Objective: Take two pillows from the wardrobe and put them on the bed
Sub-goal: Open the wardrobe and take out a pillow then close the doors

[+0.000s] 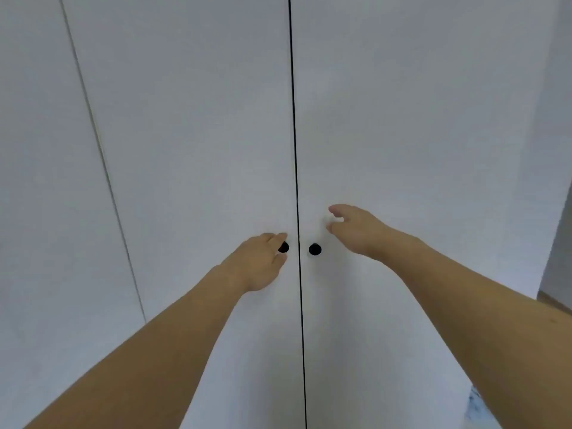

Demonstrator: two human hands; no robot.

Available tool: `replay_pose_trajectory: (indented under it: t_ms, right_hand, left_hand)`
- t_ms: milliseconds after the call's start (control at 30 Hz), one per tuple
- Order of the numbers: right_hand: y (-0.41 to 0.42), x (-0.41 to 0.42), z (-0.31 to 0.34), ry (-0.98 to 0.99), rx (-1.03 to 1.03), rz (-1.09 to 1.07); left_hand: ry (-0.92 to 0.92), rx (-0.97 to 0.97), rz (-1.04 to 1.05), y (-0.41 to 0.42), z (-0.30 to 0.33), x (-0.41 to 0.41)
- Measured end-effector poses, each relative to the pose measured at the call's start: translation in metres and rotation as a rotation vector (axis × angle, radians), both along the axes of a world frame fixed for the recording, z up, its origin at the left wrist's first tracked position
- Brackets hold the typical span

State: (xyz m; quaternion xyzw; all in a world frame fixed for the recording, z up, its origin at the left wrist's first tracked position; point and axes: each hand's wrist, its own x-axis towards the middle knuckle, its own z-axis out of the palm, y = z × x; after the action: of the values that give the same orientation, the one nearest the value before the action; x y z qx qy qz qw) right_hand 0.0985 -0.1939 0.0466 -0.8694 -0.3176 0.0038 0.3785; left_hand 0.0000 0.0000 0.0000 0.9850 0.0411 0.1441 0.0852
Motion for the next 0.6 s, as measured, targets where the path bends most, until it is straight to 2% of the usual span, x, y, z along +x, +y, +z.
replay_pose_trajectory:
  t_ms: [133, 367, 500, 600]
  right_hand:
    - [0.013, 0.018, -0.001, -0.058, 0.166, 0.053]
    - [0.026, 0.031, 0.003, 0.008, 0.381, 0.168]
    - [0.027, 0.016, 0.008, 0.082, 0.401, 0.208]
    - [0.034, -0.012, 0.014, 0.114, 0.39, 0.322]
  left_hand:
    - [-0.125, -0.033, 0.024, -0.014, -0.024, 0.015]
    - [-0.286, -0.204, 0.192, -0.027, -0.037, 0.026]
    - [-0.346, -0.31, 0.249, -0.039, -0.033, 0.005]
    - [-0.39, -0.298, 0.328, -0.049, -0.039, -0.032]
